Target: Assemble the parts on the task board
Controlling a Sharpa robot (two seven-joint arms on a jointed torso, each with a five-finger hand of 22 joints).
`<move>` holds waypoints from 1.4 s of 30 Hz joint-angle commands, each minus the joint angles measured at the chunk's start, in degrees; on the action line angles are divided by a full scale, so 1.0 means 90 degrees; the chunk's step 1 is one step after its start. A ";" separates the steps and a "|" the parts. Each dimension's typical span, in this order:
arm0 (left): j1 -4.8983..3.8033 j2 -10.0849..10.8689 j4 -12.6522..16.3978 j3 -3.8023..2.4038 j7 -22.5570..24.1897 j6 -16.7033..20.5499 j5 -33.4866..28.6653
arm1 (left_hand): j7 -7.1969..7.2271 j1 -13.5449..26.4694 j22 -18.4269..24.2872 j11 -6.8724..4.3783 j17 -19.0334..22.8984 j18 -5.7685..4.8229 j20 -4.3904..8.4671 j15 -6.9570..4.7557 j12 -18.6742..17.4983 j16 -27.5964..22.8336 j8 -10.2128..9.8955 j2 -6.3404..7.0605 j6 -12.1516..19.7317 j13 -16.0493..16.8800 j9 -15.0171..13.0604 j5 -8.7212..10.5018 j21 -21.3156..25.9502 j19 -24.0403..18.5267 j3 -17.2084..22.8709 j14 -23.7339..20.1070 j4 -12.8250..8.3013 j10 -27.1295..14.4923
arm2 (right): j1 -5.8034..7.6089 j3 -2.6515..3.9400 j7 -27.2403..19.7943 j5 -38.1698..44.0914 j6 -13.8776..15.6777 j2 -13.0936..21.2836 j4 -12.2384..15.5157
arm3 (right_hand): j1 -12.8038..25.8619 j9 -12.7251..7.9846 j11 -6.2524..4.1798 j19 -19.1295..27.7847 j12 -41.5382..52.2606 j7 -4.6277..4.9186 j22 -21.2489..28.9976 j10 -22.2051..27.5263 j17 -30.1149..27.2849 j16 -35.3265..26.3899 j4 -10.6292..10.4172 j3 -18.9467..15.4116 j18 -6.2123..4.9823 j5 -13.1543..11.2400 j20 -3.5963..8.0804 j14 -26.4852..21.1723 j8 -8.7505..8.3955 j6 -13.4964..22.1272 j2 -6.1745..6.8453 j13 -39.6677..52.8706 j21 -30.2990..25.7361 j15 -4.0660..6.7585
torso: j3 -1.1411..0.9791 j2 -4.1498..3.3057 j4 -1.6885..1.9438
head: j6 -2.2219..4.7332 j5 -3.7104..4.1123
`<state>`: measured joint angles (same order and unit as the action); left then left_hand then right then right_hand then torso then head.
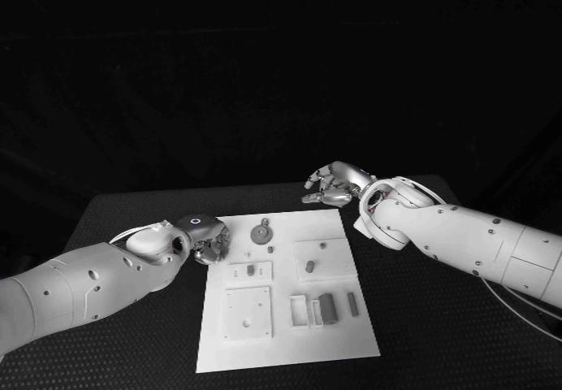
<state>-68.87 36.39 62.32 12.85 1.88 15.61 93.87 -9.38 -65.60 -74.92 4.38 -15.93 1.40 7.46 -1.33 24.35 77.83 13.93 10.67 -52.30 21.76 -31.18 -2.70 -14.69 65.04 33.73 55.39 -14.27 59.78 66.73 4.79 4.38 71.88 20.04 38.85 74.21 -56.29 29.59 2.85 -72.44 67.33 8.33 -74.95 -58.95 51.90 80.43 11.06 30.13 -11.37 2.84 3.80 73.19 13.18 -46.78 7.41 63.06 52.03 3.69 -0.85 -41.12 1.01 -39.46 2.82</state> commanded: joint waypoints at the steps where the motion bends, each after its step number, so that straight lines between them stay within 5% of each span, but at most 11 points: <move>1: 0.0026 -0.0032 -0.0015 0.0015 -0.0049 -0.0250 0.0048 | -0.0004 -0.0029 -0.0089 0.0021 -0.0009 0.0114 -0.0023 -0.0034 -0.0012 -0.0006 0.0012 -0.0102 -0.0034 -0.0009 0.0009 -0.0015 0.0034 0.0037 0.0010 -0.0002 0.0020 -0.0005 | -0.0003 0.0002 -0.0035 0.0015 -0.0054 -0.0008 0.0004 | 0.0057 0.0003 0.0009 0.0002 0.0040 0.0128 -0.0109 0.0048 0.0008 -0.0038 -0.0038 -0.0015 -0.0404 0.0025 0.0030 -0.0001 -0.0033 0.0069 -0.0003 -0.0011 -0.0026 -0.0030 | 0.0006 0.0001 0.0005 | -0.0001 0.0002; 13: 0.0027 -0.0034 -0.0018 0.0015 0.0027 -0.0315 0.0021 | 0.0034 -0.0042 -0.0110 0.0006 -0.0042 0.0104 -0.0025 -0.0044 0.0002 -0.0007 0.0043 -0.0519 -0.0118 -0.0005 0.0044 -0.0015 0.0062 0.0024 0.0025 -0.0020 0.0029 0.0036 | -0.0003 0.0002 -0.0038 -0.0003 -0.0057 -0.0010 0.0002 | 0.0060 0.0003 0.0009 0.0002 0.0041 0.0128 -0.0109 0.0048 0.0009 -0.0039 -0.0041 -0.0016 -0.0404 0.0025 0.0030 -0.0001 -0.0033 0.0069 -0.0003 -0.0012 -0.0027 -0.0030 | 0.0003 0.0003 0.0003 | -0.0002 -0.0002; 24: 0.0026 -0.0014 0.0014 0.0015 0.0038 -0.0395 -0.0044 | 0.0017 0.0160 -0.0127 0.0058 -0.0088 0.0096 -0.0047 0.0000 -0.0041 -0.0001 0.0007 -0.1327 -0.0082 -0.0017 0.0118 -0.0014 0.0095 -0.0023 0.0059 -0.0070 0.0146 -0.0091 | -0.0003 0.0002 -0.0045 -0.0053 -0.0059 0.0002 0.0000 | 0.0105 0.0001 0.0011 0.0001 0.0042 0.0131 -0.0108 0.0050 0.0009 -0.0042 -0.0087 -0.0024 -0.0404 0.0025 0.0026 -0.0002 -0.0039 0.0076 -0.0020 -0.0015 -0.0031 -0.0032 | -0.0002 0.0004 -0.0001 | 0.0002 -0.0002; 42: 0.0025 0.0010 0.0057 0.0015 0.0026 -0.0406 -0.0076 | 0.0009 0.0297 -0.0139 0.0101 -0.0150 0.0128 -0.0086 0.0040 0.0063 0.0035 -0.0018 -0.1574 -0.0001 0.0064 0.0170 -0.0011 0.0091 -0.0028 0.0502 -0.0088 0.0421 -0.0288 | -0.0003 0.0002 -0.0063 -0.0088 -0.0100 0.0016 0.0002 | 0.0134 -0.0001 0.0013 0.0002 0.0043 0.0133 -0.0108 0.0052 0.0011 -0.0043 -0.0121 -0.0027 -0.0404 0.0025 0.0025 -0.0001 -0.0044 0.0084 -0.0021 -0.0017 -0.0035 -0.0034 | 0.0002 0.0004 0.0005 | 0.0013 0.0018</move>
<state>-69.00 36.53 62.75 12.73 2.25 14.18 93.29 -8.77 -61.60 -74.91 5.32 -17.24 1.25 7.12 -1.21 24.62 77.83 13.62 -1.77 -52.25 22.30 -29.33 -2.40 -13.97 64.70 36.55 54.65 -11.79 57.62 66.73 4.78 4.31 71.18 19.90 38.98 74.19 -55.66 29.58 2.85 -72.38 67.33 8.45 -74.95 -58.95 51.94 80.43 10.19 29.89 -11.37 2.84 3.65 73.18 13.18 -46.89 7.24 62.95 52.03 3.69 -0.87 -41.08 1.01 -39.38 2.94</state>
